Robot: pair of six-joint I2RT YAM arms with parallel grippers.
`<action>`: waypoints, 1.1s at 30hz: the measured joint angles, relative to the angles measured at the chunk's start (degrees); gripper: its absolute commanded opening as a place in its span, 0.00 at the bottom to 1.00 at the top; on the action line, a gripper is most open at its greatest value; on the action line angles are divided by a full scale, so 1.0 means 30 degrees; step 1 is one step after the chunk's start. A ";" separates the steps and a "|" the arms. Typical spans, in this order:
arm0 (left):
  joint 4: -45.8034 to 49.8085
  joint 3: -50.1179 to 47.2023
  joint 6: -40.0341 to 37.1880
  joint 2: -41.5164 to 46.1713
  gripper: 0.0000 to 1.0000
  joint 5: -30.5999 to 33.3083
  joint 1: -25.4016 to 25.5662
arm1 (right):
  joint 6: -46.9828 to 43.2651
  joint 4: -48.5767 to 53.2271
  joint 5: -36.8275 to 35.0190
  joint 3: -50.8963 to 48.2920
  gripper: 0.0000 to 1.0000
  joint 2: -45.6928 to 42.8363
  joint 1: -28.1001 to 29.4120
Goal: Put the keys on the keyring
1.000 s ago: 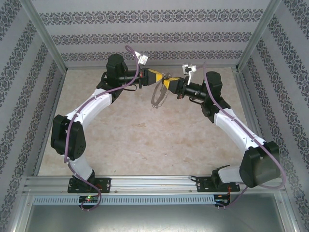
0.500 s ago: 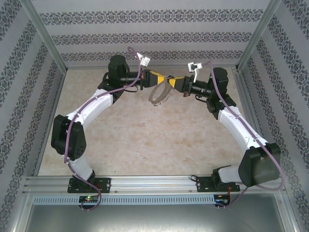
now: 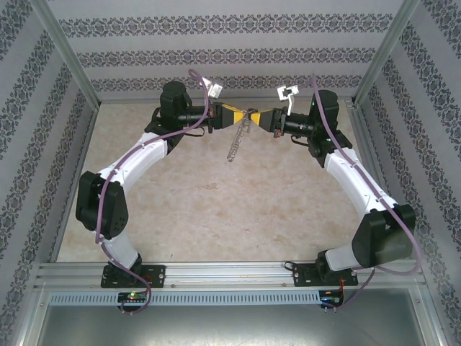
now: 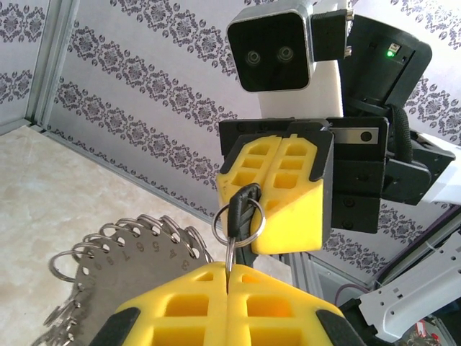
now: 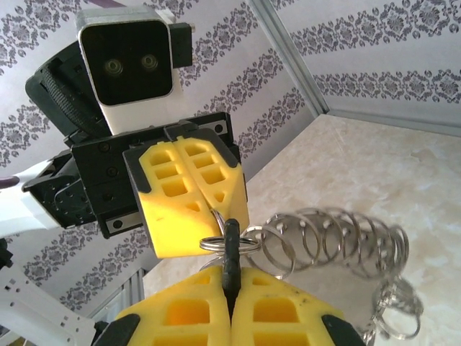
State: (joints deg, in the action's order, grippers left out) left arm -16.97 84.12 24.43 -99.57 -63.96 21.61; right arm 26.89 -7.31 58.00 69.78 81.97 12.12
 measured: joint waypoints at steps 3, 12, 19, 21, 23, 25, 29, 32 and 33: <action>0.0386 0.0000 -0.0408 0.0029 0.00 0.0080 0.0015 | -0.1042 0.1756 0.0066 0.0685 0.00 0.0000 0.0007; 0.3249 0.0226 -0.2157 0.0109 0.00 0.0182 0.0408 | -0.4554 0.6732 0.0517 0.1596 0.00 -0.0095 -0.0226; 0.4605 0.0758 -0.3249 0.0109 0.00 0.0204 0.0532 | -0.7133 1.0564 0.0357 0.2463 0.00 -0.0095 -0.0758; 0.4794 0.0765 -0.3461 0.0109 0.00 0.0189 0.0568 | -0.7512 1.1038 0.0328 0.2492 0.00 -0.0131 -0.0801; 0.5005 0.0758 -0.3570 0.0102 0.00 0.0182 0.0605 | -0.7635 1.1278 0.0342 0.2492 0.00 -0.0131 -0.0831; 0.5100 0.0765 -0.3599 0.0102 0.00 0.0131 0.0656 | -0.7628 1.1315 0.0335 0.2499 0.00 -0.0131 -0.0845; 0.5187 0.0831 -0.3592 0.0095 0.00 -0.0044 0.0656 | -0.7599 1.1395 0.0306 0.2878 0.00 -0.0095 -0.0743; 0.5195 0.0867 -0.3592 0.0095 0.00 -0.0160 0.0656 | -0.7599 1.1387 0.0262 0.3089 0.00 -0.0095 -0.0707; 0.5195 0.0889 -0.3592 0.0095 0.00 -0.0160 0.0656 | -0.7599 1.1395 0.0255 0.3089 0.00 -0.0095 -0.0707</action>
State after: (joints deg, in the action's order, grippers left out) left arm -1.39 86.78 13.65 -99.29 -64.45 23.57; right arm 4.10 26.87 58.76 79.05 81.69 10.00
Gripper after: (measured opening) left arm 0.053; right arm 0.065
